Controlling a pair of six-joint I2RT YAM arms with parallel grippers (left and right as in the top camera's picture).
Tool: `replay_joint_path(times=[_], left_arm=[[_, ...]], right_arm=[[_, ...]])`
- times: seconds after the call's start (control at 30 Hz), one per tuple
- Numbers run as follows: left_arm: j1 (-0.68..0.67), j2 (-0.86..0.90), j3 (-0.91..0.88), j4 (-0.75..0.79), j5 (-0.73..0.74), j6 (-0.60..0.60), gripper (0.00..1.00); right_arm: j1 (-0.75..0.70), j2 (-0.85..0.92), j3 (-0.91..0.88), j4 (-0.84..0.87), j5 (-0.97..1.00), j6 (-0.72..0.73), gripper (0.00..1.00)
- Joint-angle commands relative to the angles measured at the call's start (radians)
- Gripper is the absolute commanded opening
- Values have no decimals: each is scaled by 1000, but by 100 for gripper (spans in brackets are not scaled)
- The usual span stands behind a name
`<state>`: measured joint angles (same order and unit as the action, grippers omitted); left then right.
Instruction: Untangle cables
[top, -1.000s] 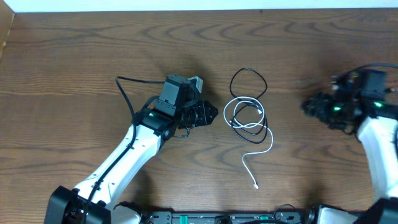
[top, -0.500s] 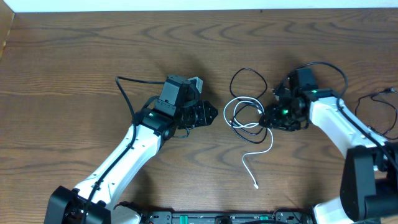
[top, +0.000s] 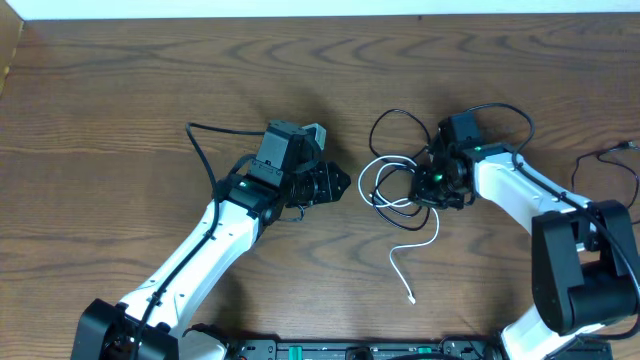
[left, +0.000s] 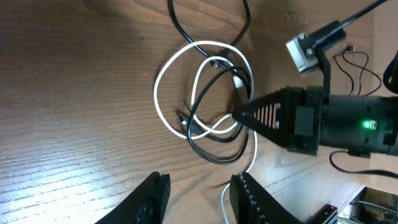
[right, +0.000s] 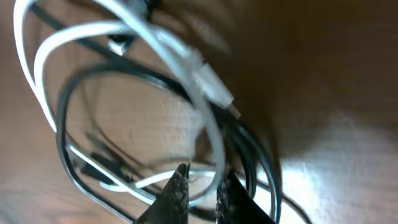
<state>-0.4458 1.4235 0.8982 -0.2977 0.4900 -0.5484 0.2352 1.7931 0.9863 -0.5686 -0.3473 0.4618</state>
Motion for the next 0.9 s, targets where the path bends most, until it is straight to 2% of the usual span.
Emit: replay_joint_path(times=[0.0,0.2,0.23,0.27,0.37,0.53,0.67,0.87], left_arm=[[4,6,5,-5,-13,18,37],[4,6,5,-12,-13,18,37],[4,6,5,-12,-13,18,37],[4,6,5,-12,-13,18,37],[4,6,5,-12,-13,18,37],[4,6,5,-12,-13,18,37],[4,6,5,-13,-13,18,37],[4,6,5,-13,-13,18,37]], right_arm=[[12,14,-2,39,19,40,11],[15,14,-2,58,20,39,11],[15,14,-2,58,20,39,9],[15,14,-2,58,19,39,2],[16,14,-2,57,-22,37,1],[14,7,1,117,-307,-166,1],[0,-40,17,138,-512,-266,1],[-11,-232,47,141,-602,-338,1]])
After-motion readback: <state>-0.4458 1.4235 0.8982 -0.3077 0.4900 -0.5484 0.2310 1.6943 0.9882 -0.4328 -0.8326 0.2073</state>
